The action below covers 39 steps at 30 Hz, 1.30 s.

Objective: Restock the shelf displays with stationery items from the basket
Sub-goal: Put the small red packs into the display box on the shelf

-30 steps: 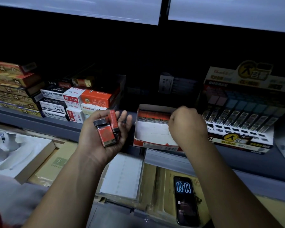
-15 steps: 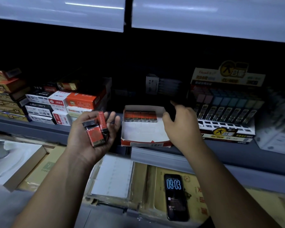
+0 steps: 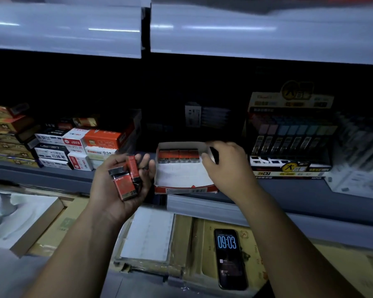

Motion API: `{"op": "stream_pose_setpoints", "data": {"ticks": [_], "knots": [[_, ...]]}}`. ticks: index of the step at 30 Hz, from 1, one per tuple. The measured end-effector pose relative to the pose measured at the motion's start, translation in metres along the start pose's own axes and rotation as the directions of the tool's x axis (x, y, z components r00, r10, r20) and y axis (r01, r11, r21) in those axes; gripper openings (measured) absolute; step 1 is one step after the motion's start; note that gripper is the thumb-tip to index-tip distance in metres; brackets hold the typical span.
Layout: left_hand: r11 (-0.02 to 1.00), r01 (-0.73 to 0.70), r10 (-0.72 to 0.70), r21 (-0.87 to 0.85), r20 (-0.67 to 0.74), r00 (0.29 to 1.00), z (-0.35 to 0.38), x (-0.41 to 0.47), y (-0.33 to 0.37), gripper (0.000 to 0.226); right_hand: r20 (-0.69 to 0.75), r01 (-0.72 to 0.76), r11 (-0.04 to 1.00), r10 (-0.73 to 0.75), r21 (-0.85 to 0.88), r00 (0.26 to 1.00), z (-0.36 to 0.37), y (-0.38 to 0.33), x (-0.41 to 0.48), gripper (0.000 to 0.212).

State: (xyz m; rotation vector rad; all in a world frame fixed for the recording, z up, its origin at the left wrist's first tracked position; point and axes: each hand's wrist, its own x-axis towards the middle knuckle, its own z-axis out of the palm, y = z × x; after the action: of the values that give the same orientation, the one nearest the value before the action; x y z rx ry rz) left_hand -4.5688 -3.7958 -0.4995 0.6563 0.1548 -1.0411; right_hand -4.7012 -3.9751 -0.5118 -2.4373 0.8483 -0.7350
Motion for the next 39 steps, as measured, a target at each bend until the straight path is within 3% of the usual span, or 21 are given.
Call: {"op": "stream_pose_setpoints", "data": {"ticks": [7, 11, 15, 20, 27, 31, 33, 36, 38, 39], "knots": [[1.0, -0.01, 0.01, -0.011, 0.002, 1.0, -0.001, 0.004, -0.003, 0.017, -0.065, 0.254, 0.941, -0.245, 0.226, 0.967, 0.021, -0.041, -0.002, 0.009], [1.0, -0.017, 0.017, -0.01, 0.016, 1.0, 0.002, 0.002, -0.004, 0.017, -0.007, 0.285, 0.882, -0.304, 0.376, 0.953, 0.033, -0.064, -0.006, 0.007], [0.999, -0.024, 0.024, 0.022, 0.008, 1.0, 0.003, 0.003, -0.003, 0.045, 0.05, 0.231, 0.846, -0.289, 0.48, 0.956, 0.039, -0.078, -0.011, 0.014], [0.999, -0.028, 0.027, 0.027, 0.019, 0.999, 0.002, 0.003, -0.003, 0.031, 0.063, 0.177, 0.834, -0.244, 0.522, 0.968, 0.038, -0.084, -0.011, 0.027], [0.995, -0.041, 0.046, 0.09, -0.054, 0.998, 0.002, 0.002, -0.003, 0.042, 0.059, 0.172, 0.825, -0.241, 0.539, 0.969, 0.041, -0.088, -0.013, 0.018], [0.998, -0.006, 0.007, 0.061, -0.025, 1.0, 0.002, 0.002, -0.002, 0.025, 0.079, 0.075, 0.719, -0.178, 0.691, 0.981, 0.039, -0.086, -0.014, 0.016], [0.999, 0.045, -0.045, 0.001, 0.022, 0.999, -0.002, 0.006, 0.002, 0.022, 0.114, -0.002, 0.601, -0.149, 0.799, 0.982, 0.033, -0.085, -0.013, 0.016], [0.995, 0.086, -0.084, -0.044, 0.04, 0.996, -0.009, 0.011, 0.003, 0.017, 0.049, 0.009, 0.47, -0.11, 0.882, 0.993, 0.024, -0.076, -0.006, 0.015], [0.995, 0.093, -0.091, -0.04, 0.043, 0.995, -0.009, 0.011, 0.003, 0.015, -0.008, 0.032, 0.495, -0.05, 0.869, 0.999, 0.018, -0.065, -0.002, 0.015], [0.995, 0.095, -0.093, -0.034, 0.047, 0.995, -0.009, 0.01, 0.003, 0.015, -0.032, 0.039, 0.556, -0.023, 0.83, 0.999, 0.016, -0.056, 0.001, 0.016]]}}
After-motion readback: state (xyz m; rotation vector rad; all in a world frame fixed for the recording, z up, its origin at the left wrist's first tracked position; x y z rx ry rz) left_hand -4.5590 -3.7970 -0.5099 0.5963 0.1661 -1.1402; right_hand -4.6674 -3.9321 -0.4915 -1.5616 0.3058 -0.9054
